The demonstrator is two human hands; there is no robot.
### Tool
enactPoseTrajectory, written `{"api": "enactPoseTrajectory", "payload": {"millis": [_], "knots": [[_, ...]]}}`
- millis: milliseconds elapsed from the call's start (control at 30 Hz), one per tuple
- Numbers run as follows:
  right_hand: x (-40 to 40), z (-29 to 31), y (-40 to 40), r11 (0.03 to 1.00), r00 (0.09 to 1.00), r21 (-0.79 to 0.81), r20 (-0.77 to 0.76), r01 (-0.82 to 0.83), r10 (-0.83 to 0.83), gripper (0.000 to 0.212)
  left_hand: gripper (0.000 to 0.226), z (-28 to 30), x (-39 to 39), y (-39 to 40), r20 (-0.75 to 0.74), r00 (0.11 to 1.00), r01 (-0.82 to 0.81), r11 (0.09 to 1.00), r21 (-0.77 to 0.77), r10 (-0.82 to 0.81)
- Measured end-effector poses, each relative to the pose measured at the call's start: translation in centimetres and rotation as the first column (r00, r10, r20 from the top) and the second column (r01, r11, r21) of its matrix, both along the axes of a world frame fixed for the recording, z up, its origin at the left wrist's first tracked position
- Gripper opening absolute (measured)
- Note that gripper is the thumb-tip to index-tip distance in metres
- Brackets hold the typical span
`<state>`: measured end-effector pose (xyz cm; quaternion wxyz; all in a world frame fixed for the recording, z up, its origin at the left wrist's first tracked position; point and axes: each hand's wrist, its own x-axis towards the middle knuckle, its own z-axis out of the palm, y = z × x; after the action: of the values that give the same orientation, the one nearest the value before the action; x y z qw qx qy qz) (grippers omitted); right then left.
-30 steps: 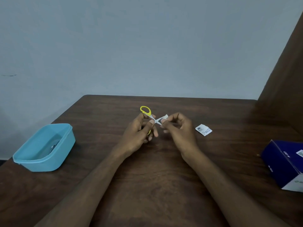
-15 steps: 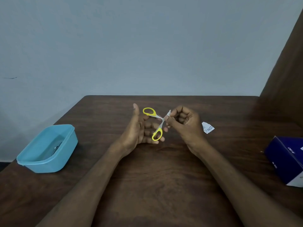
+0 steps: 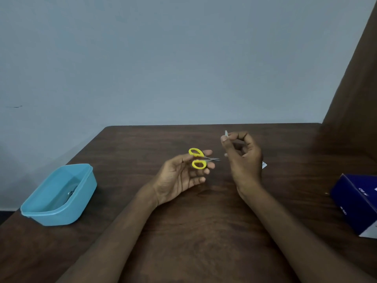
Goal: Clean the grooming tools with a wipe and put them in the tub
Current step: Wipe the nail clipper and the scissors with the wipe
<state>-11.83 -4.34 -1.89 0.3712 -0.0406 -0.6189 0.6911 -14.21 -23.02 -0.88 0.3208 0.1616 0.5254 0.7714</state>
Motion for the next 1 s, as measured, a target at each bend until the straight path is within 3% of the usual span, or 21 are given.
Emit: {"api": "enactPoseTrajectory", "payload": {"millis": [133, 233, 333, 533, 667, 767, 867, 1000], "knots": [[0.2, 0.1, 0.2, 0.978, 0.979, -0.042, -0.007, 0.202, -0.203, 0.022, 0.055, 0.1, -0.4, 0.0, 0.012, 0.996, -0.092, 0.996, -0.013, 0.092], [0.6, -0.2, -0.1, 0.977, 0.981, 0.108, 0.036, 0.184, -0.189, 0.023, 0.062, 0.2, -0.5, 0.0, 0.071, 0.985, -0.159, 0.987, 0.021, 0.157], [0.8, -0.6, -1.2, 0.957, 0.988, 0.265, 0.074, 0.115, -0.139, 0.02, 0.05, 0.1, -0.4, 0.1, 0.062, 0.979, -0.195, 0.981, 0.001, 0.195], [0.2, -1.1, -1.2, 0.954, 0.993, 0.297, 0.091, 0.045, -0.075, 0.015, 0.036, -0.2, -0.4, 0.4, 0.023, 0.981, -0.195, 0.981, 0.026, 0.194], [0.0, -1.2, -0.5, 0.935, 0.983, 0.329, 0.079, 0.133, -0.167, 0.008, 0.037, -0.3, -0.4, 0.3, 0.002, 0.985, -0.172, 0.985, 0.019, 0.172], [0.3, -1.2, -0.1, 0.87, 0.978, 0.46, 0.013, 0.18, -0.209, 0.01, 0.038, -0.2, -0.2, 0.3, -0.001, 0.987, -0.16, 0.986, 0.043, 0.16], [0.4, -1.5, -0.5, 0.753, 0.989, 0.645, -0.032, 0.132, -0.146, 0.017, 0.037, -0.3, -0.3, 0.4, 0.007, 0.985, -0.171, 0.984, 0.058, 0.17], [0.3, -1.8, -1.2, 0.673, 0.995, 0.733, -0.044, 0.097, -0.095, 0.017, 0.037, -0.7, -0.4, 0.6, 0.024, 0.983, -0.185, 0.98, 0.07, 0.184]]}}
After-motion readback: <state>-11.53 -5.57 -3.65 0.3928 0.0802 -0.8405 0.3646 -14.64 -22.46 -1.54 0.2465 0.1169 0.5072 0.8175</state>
